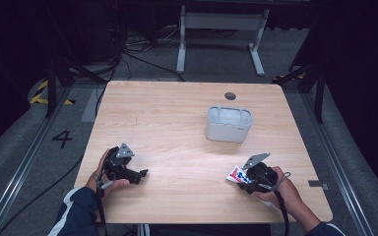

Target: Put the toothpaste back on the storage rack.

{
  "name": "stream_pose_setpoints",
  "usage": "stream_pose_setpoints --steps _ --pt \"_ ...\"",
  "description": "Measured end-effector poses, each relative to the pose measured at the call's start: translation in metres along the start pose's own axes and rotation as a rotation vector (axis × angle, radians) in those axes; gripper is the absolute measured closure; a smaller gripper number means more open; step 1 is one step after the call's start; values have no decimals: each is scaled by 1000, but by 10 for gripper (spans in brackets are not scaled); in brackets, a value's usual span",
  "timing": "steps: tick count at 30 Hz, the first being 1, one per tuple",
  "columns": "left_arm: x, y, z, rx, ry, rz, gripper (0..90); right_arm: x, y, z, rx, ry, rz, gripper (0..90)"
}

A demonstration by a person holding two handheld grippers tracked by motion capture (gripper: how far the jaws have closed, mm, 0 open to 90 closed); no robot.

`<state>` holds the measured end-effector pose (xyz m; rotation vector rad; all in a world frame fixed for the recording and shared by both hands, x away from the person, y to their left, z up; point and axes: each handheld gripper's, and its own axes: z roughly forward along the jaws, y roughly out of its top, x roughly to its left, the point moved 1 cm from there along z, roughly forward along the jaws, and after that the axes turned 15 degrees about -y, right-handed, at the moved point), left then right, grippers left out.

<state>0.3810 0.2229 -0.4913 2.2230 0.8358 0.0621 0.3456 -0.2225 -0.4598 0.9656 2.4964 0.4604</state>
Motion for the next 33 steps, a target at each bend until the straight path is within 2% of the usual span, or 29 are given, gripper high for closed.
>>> stream_pose_setpoints --steps 17,33 --pt "0 0 0 1 0 0 2 -3 -3 -5 -25 23 -6 641" --pt "0 0 0 1 0 0 1 -8 -4 -16 -80 36 14 649"
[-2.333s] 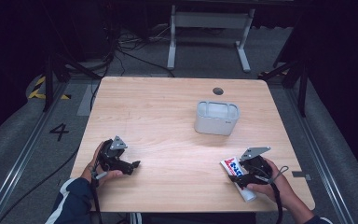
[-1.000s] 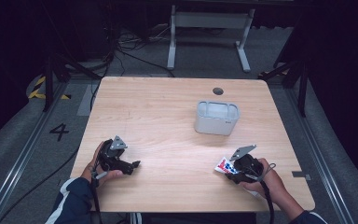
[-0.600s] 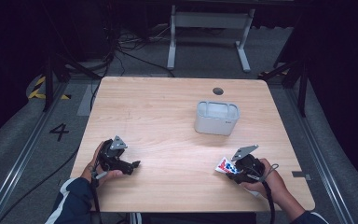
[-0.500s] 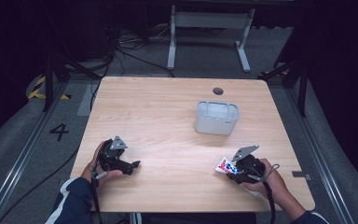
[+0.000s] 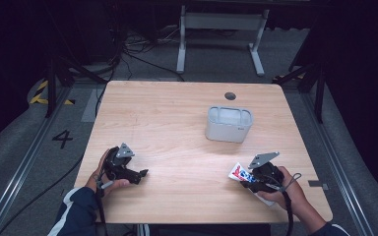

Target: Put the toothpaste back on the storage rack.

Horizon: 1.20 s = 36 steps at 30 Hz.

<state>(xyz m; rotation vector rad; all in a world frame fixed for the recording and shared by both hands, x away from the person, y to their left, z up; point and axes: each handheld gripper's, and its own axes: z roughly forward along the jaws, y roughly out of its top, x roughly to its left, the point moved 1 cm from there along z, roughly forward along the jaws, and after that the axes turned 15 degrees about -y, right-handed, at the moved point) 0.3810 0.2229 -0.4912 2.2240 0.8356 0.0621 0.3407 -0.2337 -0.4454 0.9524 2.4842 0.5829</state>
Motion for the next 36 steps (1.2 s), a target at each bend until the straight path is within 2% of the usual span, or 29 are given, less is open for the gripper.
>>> stream_pose_setpoints --steps 15,19,32,36 --pt "0 0 0 0 0 0 2 -8 1 -16 -74 2 39 650" --pt "0 0 0 0 0 0 1 -11 1 -22 -106 6 47 650" --pt "0 0 0 0 -4 3 2 -16 3 -35 -215 -27 66 651" --pt "0 0 0 -1 -4 0 1 -21 5 -42 -258 -34 90 650"
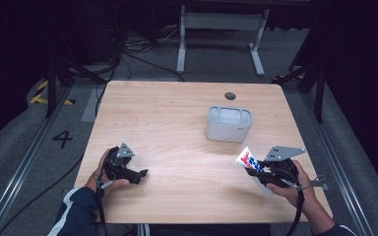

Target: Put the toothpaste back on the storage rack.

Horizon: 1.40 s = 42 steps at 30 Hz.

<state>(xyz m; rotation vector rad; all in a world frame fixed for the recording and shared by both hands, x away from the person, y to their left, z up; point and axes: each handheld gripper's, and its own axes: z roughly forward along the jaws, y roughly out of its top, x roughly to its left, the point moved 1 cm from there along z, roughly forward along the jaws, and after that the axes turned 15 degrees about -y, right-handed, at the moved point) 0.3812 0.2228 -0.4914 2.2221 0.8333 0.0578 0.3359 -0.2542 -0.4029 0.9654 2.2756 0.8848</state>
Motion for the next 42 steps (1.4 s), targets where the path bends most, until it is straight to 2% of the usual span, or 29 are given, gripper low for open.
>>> stream_pose_setpoints --steps 2,6,17,29,34,42 --pt "0 0 0 2 0 3 1 -3 3 -3 -31 -1 17 650" --pt "0 0 0 0 0 1 1 -6 9 -8 -63 -12 18 649" --pt "0 0 0 3 0 1 2 -10 24 -9 -115 -34 15 647" --pt "0 0 0 3 -1 0 1 -9 38 -11 -148 -30 6 644" --pt "0 0 0 3 -1 0 2 -9 45 -10 -176 -47 10 644" --pt "0 0 0 3 -1 1 1 -9 55 -10 -191 -59 3 642"
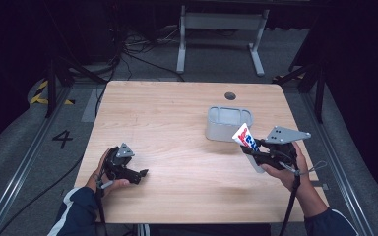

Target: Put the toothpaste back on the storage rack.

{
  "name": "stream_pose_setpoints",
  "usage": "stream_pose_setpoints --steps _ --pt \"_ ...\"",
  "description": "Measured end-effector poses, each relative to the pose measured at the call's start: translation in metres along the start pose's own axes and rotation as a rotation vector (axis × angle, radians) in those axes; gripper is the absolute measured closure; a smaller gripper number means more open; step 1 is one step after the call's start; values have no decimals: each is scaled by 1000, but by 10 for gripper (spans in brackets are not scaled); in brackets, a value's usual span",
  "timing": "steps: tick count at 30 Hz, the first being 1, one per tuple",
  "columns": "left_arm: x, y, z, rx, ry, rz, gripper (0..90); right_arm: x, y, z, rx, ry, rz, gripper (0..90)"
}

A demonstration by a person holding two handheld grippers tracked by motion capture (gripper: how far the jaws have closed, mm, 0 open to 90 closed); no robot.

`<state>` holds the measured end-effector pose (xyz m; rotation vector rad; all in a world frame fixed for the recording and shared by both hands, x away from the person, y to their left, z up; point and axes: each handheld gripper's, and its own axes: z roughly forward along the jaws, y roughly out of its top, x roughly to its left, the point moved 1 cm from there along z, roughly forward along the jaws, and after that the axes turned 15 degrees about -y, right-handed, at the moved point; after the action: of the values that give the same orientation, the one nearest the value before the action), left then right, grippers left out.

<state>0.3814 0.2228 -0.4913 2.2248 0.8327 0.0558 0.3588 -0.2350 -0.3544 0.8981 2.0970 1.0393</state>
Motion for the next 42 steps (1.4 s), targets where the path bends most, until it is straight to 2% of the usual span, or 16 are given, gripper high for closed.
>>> stream_pose_setpoints --steps 5,9,21,29,42 --pt "0 0 0 0 0 0 1 -1 6 1 -11 -2 -2 641" --pt "0 0 0 0 0 0 1 -4 12 0 -31 -16 18 640" --pt "0 0 0 0 0 0 1 -7 29 0 -63 -14 15 639" --pt "0 0 0 1 -1 1 2 -11 42 1 -83 -20 34 638" --pt "0 0 0 1 -1 3 2 -11 61 8 -97 -33 24 637"
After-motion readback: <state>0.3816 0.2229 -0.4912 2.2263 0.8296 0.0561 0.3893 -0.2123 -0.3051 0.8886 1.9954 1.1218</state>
